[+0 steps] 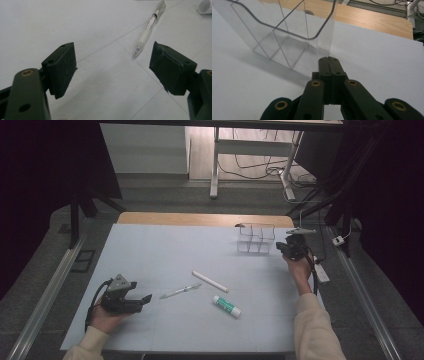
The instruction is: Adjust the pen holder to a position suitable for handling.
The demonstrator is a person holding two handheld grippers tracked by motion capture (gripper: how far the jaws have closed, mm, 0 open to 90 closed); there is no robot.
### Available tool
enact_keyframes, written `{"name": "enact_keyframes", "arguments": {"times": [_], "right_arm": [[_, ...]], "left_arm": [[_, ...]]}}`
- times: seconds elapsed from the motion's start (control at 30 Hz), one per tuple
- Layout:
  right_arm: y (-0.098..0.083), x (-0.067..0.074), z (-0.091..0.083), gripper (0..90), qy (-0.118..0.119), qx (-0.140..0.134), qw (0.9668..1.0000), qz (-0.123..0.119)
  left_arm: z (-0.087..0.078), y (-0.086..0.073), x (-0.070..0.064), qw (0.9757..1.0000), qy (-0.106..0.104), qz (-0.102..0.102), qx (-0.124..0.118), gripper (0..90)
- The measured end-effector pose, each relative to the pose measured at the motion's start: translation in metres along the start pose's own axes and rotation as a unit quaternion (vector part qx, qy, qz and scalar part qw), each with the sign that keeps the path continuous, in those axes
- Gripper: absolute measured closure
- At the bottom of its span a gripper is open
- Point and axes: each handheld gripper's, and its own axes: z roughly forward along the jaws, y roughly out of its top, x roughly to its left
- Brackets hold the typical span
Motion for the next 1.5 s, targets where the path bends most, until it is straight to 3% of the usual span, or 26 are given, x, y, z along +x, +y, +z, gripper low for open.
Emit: {"name": "enact_keyframes", "arguments": {"times": [0.13, 0.5, 0.9, 1.5], "right_arm": [[0.006, -0.005, 0.004, 88.7, 0.004, -0.003, 0.9999, 0.009], [0.012, -0.011, 0.014, 88.7, -0.005, 0.003, 1.0, 0.005], [0.017, -0.018, 0.024, 88.7, 0.011, -0.004, 0.9998, 0.018], [0.017, -0.015, 0.031, 88.8, 0.023, -0.008, 0.9997, 0.003]], "left_arm": [[0.0, 0.0, 0.0, 1.0, 0.0, 0.0, 0.001, 21.6], [0.001, -0.001, 0.001, 1.0, -0.001, -0.001, 0.001, 21.5], [0.001, -0.001, 0.003, 1.0, -0.001, -0.001, 0.003, 21.6], [0.001, -0.001, 0.004, 1.0, -0.002, -0.002, 0.004, 21.5]]}}
